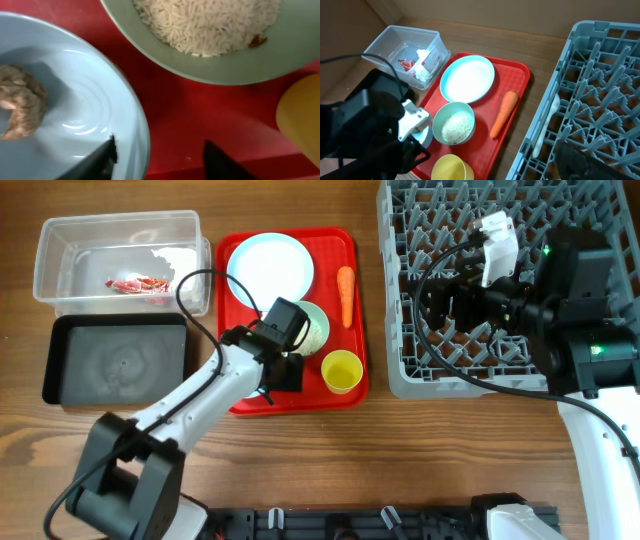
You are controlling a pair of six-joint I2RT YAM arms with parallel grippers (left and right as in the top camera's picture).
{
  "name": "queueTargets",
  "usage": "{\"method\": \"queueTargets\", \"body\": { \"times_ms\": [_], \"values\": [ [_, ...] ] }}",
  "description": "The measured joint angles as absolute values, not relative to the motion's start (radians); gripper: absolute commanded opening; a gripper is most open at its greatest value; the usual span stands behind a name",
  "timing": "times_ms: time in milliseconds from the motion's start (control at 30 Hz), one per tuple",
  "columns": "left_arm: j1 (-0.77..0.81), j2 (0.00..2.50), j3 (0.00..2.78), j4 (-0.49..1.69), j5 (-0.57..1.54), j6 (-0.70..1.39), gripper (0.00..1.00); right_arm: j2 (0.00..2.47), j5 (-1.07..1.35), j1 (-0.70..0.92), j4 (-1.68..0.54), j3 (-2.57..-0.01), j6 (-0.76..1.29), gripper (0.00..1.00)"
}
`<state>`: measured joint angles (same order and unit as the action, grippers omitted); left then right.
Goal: Sort waste into correct bins and load items into the dishwasher rack
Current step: 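Grasp the small blue bowl with the mushroom using the left gripper, then tip the blue bowl over the black tray to dump the mushroom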
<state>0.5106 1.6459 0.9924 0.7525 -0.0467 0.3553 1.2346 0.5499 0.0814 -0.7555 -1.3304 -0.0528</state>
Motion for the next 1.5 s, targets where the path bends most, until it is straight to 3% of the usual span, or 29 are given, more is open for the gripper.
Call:
{"method": "queueTargets", "body": {
  "times_ms": [100,200,300,433,933,1167,1500],
  "values": [
    [0.511,1.679,0.992,0.748,-0.046,0.349,0.42,1.235,0.550,0.081,-0.756,-1.330,-0.053,1.00],
    [0.511,1.710,0.991,0.741,-0.046,0.347,0.25,1.235,0.550,0.081,-0.756,-1.330,-0.053,1.00],
    [0.511,1.735,0.990,0.739,-0.047,0.354,0.20,1.235,0.550,0.081,-0.756,-1.330,-0.053,1.00],
    [0.511,1.737,0.989,0.752,-0.047,0.357,0.04,1.235,0.550,0.081,-0.756,-1.330,-0.053,1.00],
    [0.492,1.735,1.242,1.028,-0.047,0.395,0.04,1.235,0.550,0.081,-0.756,-1.330,-0.053,1.00],
    [0.274,1.636,1.376,1.115,0.056,0.409,0.04,1.235,0.550,0.081,-0.757,-1.330,-0.053,1.00],
    [-0.334,1.546,1.380,1.079,0.392,0.345,0.04,1.235,0.550,0.081,-0.763,-1.330,-0.053,1.00]
  ]
}}
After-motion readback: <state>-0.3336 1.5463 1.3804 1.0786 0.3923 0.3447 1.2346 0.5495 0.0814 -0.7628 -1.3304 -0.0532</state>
